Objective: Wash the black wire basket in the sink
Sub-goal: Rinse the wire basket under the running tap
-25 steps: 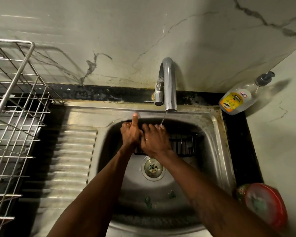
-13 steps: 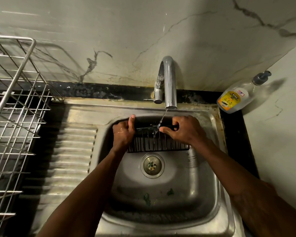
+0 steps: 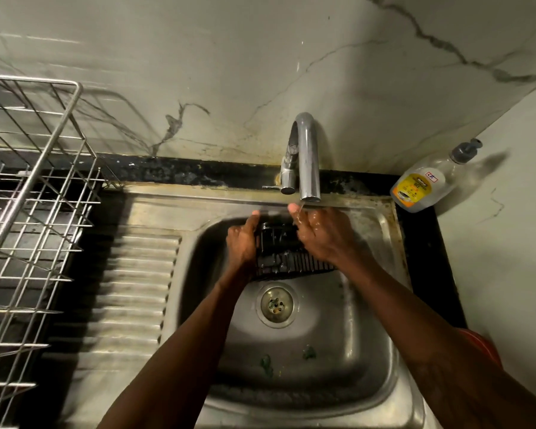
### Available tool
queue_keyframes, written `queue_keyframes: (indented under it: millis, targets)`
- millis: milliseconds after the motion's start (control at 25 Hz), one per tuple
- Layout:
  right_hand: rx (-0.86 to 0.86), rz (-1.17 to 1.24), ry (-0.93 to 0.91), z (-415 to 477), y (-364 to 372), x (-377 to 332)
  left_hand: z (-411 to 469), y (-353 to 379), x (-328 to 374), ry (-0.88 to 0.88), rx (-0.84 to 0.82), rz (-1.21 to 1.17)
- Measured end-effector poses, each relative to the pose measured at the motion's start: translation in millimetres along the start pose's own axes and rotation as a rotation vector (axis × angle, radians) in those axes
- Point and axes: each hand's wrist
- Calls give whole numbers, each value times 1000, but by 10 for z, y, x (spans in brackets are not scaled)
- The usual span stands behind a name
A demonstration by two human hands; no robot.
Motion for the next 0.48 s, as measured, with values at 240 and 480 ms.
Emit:
queue_keyframes:
  millis: [240,480]
  targets:
    - [8,-333,119,101,-86,-216,-80,110,156,-61,-31,-56]
    - [-7,-387,-107,-23,163,-507,-110,152,271,-180,52,-116]
Point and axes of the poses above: each hand's wrist, its own z-axis towards the middle knuckle, its own y-axis out of the palm, x = y × z, and after that the axes turned 2 degrees about x, right-handed
